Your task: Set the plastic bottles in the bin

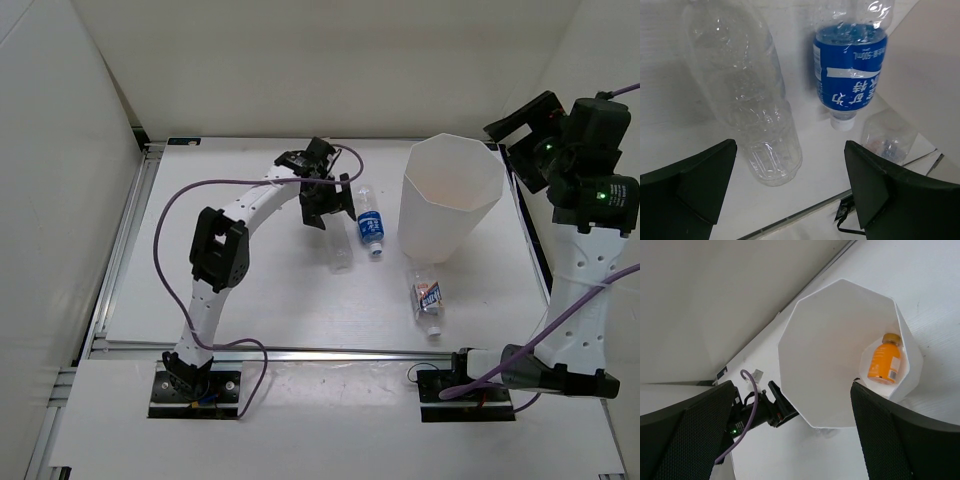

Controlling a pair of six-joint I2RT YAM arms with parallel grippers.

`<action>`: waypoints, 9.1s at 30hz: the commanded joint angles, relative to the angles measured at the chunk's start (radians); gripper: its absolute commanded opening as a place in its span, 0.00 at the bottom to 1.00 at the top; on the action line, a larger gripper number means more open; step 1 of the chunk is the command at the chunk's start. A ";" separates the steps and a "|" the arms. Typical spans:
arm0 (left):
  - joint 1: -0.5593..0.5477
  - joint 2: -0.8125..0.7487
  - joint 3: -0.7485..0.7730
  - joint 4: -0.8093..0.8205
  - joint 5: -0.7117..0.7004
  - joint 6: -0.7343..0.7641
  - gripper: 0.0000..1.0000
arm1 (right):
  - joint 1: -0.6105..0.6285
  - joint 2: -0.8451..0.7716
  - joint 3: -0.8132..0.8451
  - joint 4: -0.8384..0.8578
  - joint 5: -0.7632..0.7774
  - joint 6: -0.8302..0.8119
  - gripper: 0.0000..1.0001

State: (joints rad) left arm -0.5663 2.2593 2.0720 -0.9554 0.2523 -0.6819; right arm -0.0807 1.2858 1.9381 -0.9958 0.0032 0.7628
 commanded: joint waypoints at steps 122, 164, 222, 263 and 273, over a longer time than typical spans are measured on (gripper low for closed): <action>-0.076 -0.645 -0.880 0.570 -0.436 0.186 1.00 | 0.865 0.038 -1.068 0.063 0.828 0.036 1.00; -0.004 -0.705 -0.889 0.506 -0.522 0.163 1.00 | 1.159 0.236 0.004 -0.449 0.753 0.132 0.03; -0.034 0.183 -0.065 0.506 0.209 0.125 0.52 | 0.381 -0.172 -0.021 -0.081 0.491 -0.232 1.00; -0.230 -0.066 0.456 0.804 0.117 -0.025 0.31 | 0.363 -0.421 -0.220 -0.083 0.727 -0.186 1.00; -0.290 -0.087 0.289 0.804 0.076 0.128 1.00 | 0.363 -0.441 -0.176 -0.122 0.719 -0.220 1.00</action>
State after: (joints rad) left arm -0.8677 2.2032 2.3909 -0.1642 0.3546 -0.6170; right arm 0.2871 0.8478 1.7195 -1.1088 0.7048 0.5690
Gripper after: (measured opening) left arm 0.995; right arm 0.998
